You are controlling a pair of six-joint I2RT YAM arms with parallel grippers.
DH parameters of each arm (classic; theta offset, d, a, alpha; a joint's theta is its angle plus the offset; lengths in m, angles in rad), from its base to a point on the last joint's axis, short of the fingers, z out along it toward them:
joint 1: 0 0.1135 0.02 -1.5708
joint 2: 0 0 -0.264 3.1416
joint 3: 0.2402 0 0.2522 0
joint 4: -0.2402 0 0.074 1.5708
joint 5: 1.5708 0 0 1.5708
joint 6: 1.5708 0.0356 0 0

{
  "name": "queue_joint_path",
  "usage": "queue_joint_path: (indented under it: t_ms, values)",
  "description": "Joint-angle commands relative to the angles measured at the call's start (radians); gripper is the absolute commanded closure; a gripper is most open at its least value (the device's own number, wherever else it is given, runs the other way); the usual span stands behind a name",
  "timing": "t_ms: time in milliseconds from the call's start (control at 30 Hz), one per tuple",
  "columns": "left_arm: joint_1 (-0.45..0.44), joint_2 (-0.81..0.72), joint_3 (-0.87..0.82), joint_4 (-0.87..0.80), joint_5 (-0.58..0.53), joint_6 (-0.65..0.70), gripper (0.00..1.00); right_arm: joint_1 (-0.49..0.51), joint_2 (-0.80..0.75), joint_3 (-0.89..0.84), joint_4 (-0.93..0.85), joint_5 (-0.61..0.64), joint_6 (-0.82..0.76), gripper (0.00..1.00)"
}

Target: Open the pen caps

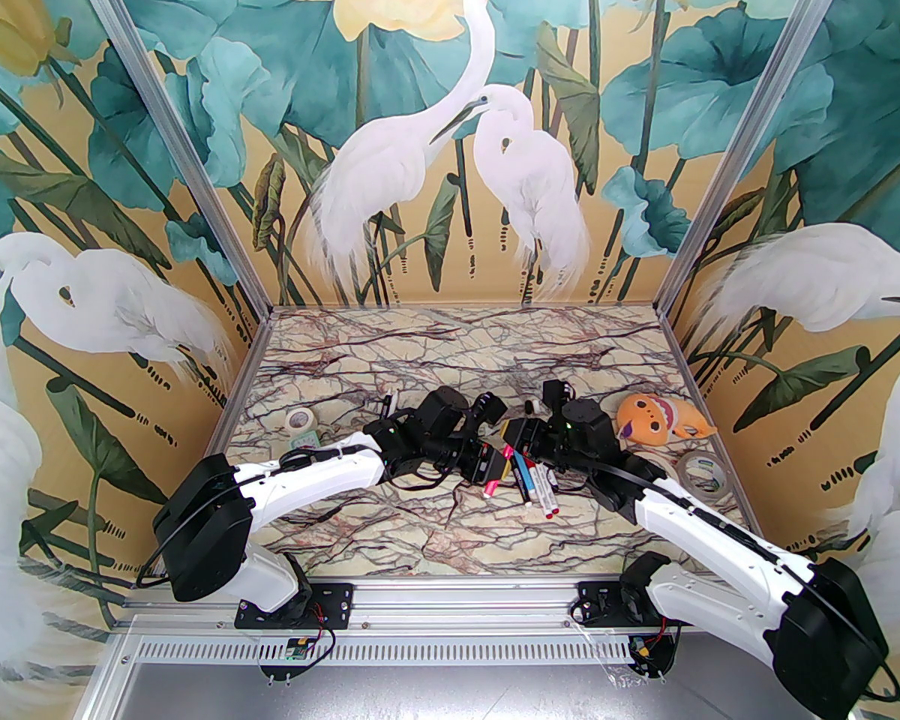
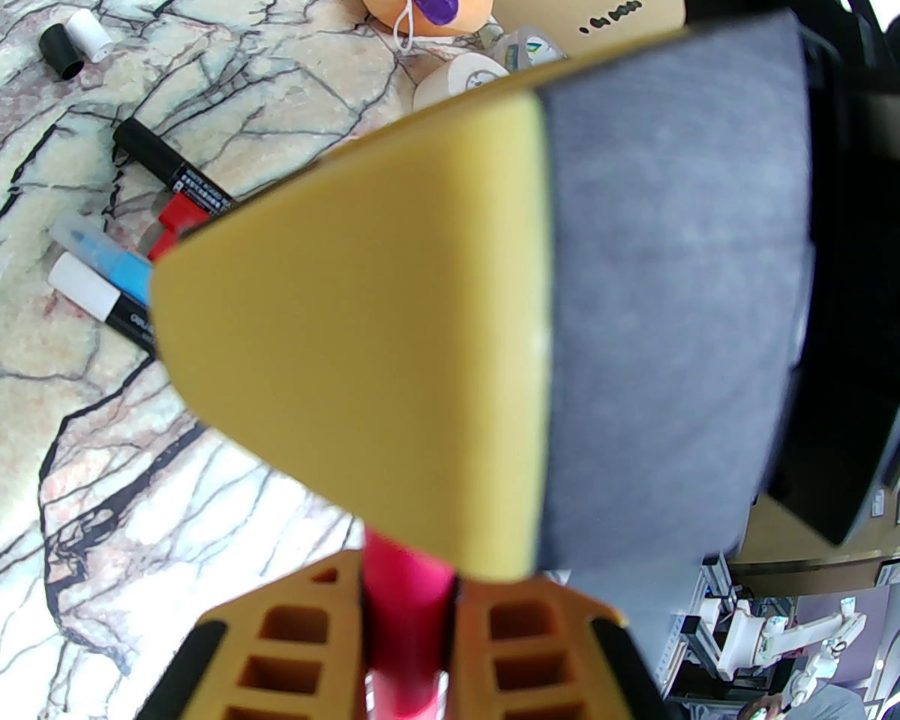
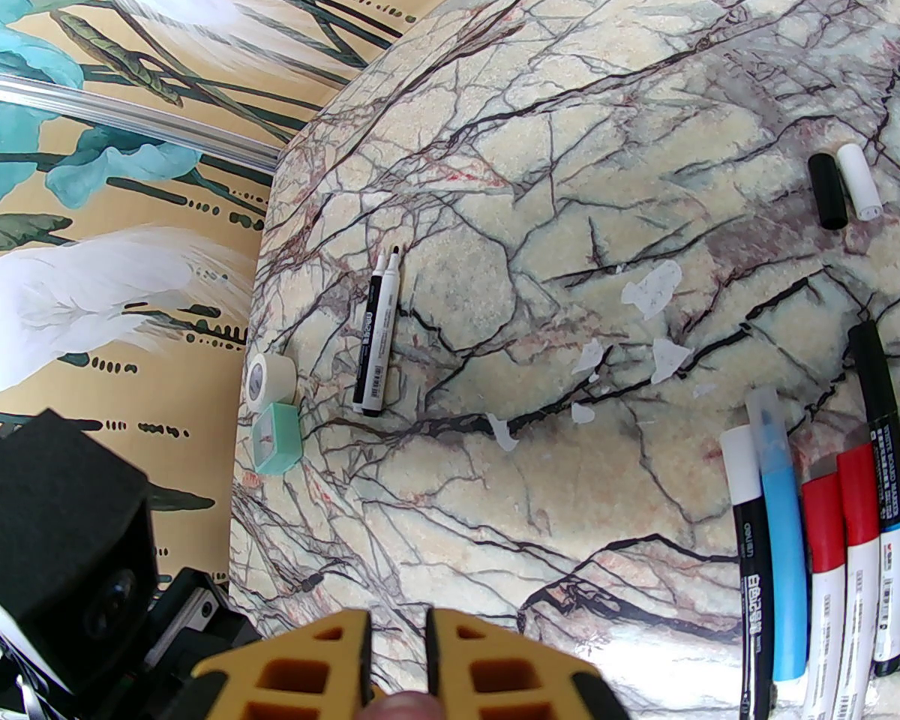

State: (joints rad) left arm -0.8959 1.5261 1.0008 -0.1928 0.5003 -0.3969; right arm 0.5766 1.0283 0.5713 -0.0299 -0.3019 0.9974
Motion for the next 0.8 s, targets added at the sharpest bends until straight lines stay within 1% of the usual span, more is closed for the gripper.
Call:
queue_joint_path:
  t_ms: [0, 33, 200, 300, 333, 467, 567, 633, 767]
  values:
    - [0.002, -0.009, -0.011, 0.02, 0.005, 0.002, 0.77, 0.004, 0.002, 0.037, 0.012, 0.005, -0.01, 0.86]
    - [0.002, -0.011, -0.018, 0.035, 0.01, -0.006, 0.75, 0.004, 0.003, 0.038, 0.022, 0.001, -0.004, 0.86]
    - [0.002, -0.016, -0.032, 0.078, 0.007, -0.026, 0.74, 0.004, 0.009, 0.033, 0.052, -0.014, 0.018, 0.86]
    - [0.002, -0.014, -0.032, 0.08, 0.004, -0.025, 0.75, 0.004, 0.009, 0.027, 0.06, -0.017, 0.024, 0.87]
    - [0.002, -0.014, -0.032, 0.079, 0.004, -0.025, 0.75, 0.004, 0.009, 0.025, 0.063, -0.018, 0.027, 0.87]
    - [0.002, -0.014, -0.033, 0.068, -0.002, -0.023, 0.83, 0.004, 0.008, 0.024, 0.05, -0.007, 0.018, 0.87]
    - [0.002, -0.017, -0.025, 0.031, -0.02, 0.001, 0.89, 0.004, 0.0, 0.032, 0.019, 0.015, -0.01, 0.87]
    - [0.003, -0.024, -0.026, 0.018, -0.009, 0.014, 0.91, -0.002, -0.01, 0.032, 0.024, 0.009, -0.039, 0.87]
    - [0.003, -0.045, -0.04, 0.036, 0.07, 0.02, 0.91, -0.041, -0.024, 0.026, 0.111, -0.109, -0.102, 0.87]
